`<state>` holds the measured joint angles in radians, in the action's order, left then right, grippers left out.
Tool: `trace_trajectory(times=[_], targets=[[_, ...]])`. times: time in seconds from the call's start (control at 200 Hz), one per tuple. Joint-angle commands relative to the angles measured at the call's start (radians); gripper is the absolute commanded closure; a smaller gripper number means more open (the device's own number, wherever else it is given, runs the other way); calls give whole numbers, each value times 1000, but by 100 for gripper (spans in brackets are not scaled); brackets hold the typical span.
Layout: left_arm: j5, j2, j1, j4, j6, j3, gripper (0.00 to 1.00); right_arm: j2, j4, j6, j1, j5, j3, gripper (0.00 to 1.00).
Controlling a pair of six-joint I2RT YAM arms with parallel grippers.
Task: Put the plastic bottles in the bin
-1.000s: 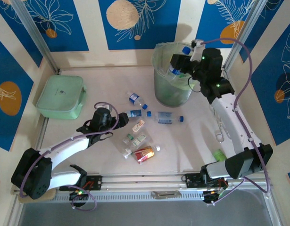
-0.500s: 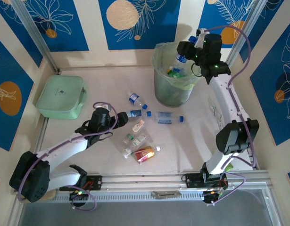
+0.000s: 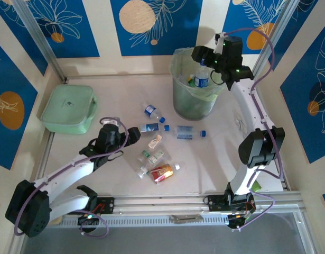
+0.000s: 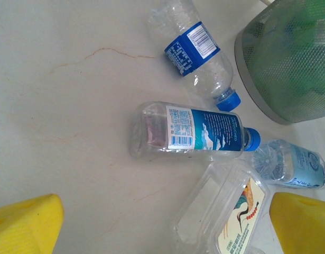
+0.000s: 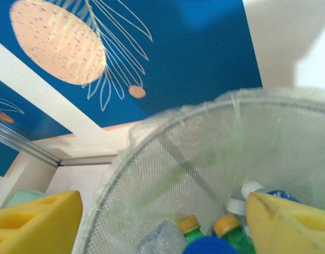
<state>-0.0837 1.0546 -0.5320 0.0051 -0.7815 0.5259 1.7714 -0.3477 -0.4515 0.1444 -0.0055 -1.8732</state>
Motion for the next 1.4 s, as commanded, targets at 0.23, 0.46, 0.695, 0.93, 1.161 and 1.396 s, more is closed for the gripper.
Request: trace_trajectory(times=[0.23, 0.46, 0.695, 0.93, 1.161, 1.396], targets=[[-30, -5, 8, -1, -5, -15, 1, -163, -55, 79, 21, 5, 42, 12], [-30, 38, 10, 45, 1, -5, 1, -370, -83, 163, 64, -100, 299, 9], [-14, 115, 16, 87, 4, 36, 1, -493, -181, 177, 190, -112, 531, 8], [-19, 111, 47, 65, -2, 50, 1, -433, -208, 146, 319, -140, 664, 8], [-13, 57, 63, 52, -12, 24, 1, -284, -257, 210, 382, -19, 653, 4], [-20, 3, 67, 37, -25, -10, 1, -173, -230, 250, 351, 54, 629, 0]])
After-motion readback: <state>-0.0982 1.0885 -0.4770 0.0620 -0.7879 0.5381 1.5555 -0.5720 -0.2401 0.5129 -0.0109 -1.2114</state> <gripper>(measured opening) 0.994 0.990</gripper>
